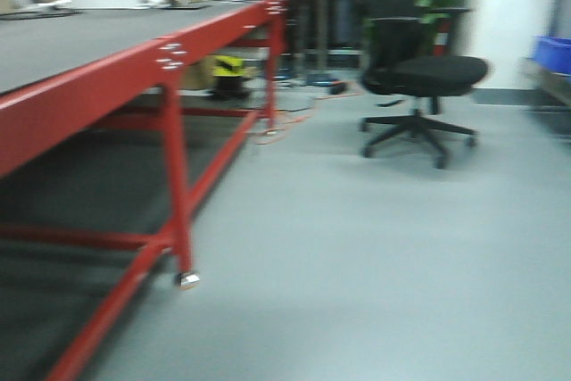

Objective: Stack two boxes on right shelf middle
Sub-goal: 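Back away from the table carrying the boxes in both grippers, then turn the base toward the steel shelving with blue bins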

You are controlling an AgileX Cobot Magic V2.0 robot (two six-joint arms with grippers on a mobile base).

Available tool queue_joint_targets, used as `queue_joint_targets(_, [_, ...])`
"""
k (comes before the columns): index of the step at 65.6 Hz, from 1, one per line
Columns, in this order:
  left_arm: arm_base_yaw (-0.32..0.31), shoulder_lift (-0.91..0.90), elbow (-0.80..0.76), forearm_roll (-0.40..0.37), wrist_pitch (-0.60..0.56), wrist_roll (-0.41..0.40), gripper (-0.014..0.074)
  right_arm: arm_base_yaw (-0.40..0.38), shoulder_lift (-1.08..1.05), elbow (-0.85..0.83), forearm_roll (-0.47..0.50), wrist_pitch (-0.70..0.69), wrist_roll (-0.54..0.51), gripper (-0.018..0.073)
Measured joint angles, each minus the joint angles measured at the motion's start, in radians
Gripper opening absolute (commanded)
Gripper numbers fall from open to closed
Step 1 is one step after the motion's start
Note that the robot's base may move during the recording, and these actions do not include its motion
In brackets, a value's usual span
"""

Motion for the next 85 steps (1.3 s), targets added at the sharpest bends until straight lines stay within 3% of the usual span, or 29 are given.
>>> queue_joint_targets(85, [0.0,0.0,0.0,0.006,0.0,-0.002,-0.0111,0.0,0.0,0.0,0.0,0.002,0.0,-0.0153])
